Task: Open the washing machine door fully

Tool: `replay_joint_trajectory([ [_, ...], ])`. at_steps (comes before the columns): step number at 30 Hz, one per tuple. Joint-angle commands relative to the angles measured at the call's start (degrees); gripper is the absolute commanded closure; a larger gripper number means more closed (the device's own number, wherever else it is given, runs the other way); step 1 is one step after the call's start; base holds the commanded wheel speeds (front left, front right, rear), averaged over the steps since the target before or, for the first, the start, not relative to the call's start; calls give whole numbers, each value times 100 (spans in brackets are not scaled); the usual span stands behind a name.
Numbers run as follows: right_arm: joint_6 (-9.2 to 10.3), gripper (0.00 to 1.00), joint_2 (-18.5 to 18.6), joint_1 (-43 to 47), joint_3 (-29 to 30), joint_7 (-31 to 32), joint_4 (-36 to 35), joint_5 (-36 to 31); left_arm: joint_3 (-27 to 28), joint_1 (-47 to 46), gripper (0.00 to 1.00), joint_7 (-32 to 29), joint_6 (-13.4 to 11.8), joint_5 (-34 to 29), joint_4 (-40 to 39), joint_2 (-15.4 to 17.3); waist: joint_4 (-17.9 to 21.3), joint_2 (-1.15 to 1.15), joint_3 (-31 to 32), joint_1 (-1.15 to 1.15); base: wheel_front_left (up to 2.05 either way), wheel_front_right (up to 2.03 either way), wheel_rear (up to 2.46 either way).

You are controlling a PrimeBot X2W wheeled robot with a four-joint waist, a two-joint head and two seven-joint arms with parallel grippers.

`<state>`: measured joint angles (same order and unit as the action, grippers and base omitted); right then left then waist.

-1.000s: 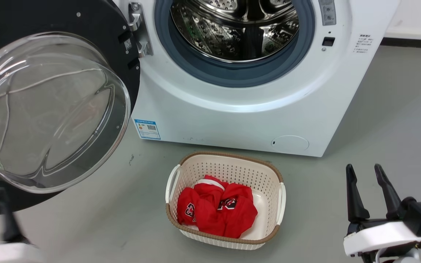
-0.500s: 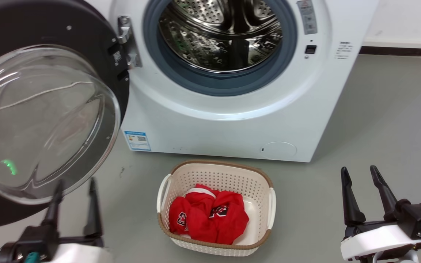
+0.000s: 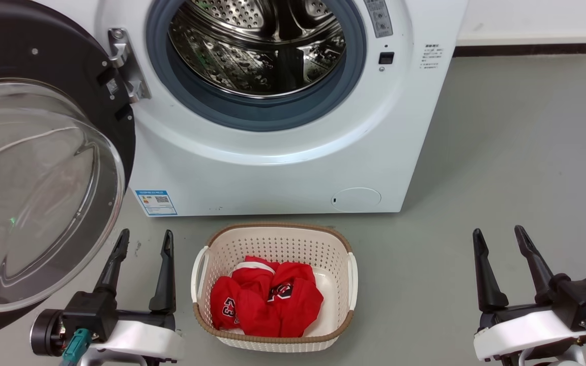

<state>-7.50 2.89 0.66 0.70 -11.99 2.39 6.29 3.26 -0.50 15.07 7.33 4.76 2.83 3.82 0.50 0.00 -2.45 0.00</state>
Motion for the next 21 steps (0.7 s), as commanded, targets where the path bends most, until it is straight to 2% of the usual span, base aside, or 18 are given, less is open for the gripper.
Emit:
replay_joint_trajectory([
  [1,2,0,-5,21,-9,-1,15,30,-6,-63,0,12,3,17,0,3,13,0,-17,0,0,0,0],
  [21,2,0,-5,-103,-44,-92,154,156,48,-144,0,12,12,-8,20,-18,43,0,-84,0,0,0,0],
])
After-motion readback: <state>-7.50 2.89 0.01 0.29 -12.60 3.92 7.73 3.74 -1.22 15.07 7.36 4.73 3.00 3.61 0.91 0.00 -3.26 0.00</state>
